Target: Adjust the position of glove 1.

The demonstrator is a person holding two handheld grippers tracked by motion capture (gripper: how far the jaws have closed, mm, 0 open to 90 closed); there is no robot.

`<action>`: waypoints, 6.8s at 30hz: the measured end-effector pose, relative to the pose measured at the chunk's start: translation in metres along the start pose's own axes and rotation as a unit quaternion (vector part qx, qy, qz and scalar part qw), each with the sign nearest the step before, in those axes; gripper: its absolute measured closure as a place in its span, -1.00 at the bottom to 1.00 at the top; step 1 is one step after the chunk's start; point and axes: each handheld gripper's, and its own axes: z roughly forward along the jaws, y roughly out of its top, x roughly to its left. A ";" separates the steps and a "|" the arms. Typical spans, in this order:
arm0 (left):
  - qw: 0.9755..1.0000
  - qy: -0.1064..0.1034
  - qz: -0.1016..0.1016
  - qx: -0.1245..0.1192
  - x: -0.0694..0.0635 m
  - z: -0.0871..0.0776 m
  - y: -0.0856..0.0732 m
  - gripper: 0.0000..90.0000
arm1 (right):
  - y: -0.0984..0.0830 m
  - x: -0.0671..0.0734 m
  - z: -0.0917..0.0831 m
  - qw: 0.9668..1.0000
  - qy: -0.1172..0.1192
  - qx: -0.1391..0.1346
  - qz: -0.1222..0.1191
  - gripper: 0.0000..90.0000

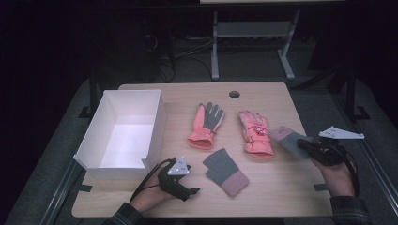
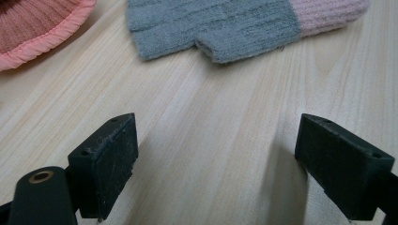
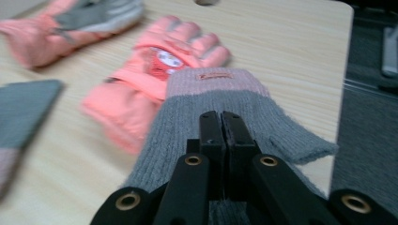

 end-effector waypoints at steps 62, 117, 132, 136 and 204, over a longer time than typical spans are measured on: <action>0.999 0.007 -0.022 -0.024 0.014 0.004 0.055 0.39 | -0.019 0.103 0.056 0.974 0.189 0.098 -0.076 0.47; 1.000 -0.001 0.008 -0.012 0.031 0.022 0.077 0.16 | -0.002 0.106 0.059 0.960 0.252 0.087 -0.085 0.96; 0.997 -0.074 0.018 0.014 0.035 0.049 0.077 0.30 | -0.004 0.106 0.064 0.965 0.224 0.086 -0.101 0.97; 0.997 -0.069 0.026 0.021 0.030 0.047 0.081 0.70 | -0.003 0.106 0.065 0.968 0.217 0.084 -0.098 0.97; 0.996 -0.074 -0.026 0.042 -0.021 0.006 0.051 0.91 | 0.015 0.136 0.113 0.972 0.165 0.132 -0.103 0.73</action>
